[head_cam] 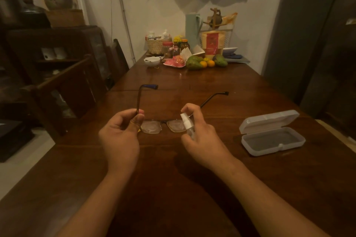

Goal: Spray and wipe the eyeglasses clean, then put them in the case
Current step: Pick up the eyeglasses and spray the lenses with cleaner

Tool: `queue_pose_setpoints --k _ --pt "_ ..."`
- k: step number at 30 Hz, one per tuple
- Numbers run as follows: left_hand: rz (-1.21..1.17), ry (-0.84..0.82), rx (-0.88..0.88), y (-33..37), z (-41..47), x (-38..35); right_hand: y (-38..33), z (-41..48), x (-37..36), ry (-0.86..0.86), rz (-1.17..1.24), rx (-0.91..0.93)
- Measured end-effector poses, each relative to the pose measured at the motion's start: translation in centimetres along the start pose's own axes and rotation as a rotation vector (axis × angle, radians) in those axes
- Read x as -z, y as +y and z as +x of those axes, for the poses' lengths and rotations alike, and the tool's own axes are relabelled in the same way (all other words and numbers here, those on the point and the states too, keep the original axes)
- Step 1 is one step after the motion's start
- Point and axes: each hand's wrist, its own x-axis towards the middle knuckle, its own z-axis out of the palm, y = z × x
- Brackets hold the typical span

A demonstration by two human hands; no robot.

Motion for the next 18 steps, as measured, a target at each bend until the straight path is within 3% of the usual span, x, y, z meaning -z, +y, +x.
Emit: queue_pose_setpoints --k 18 --pt "0.057 -0.017 -0.011 -0.59 -0.29 -0.28 -0.59 -0.18 -0.19 -0.125 0.121 -0.029"
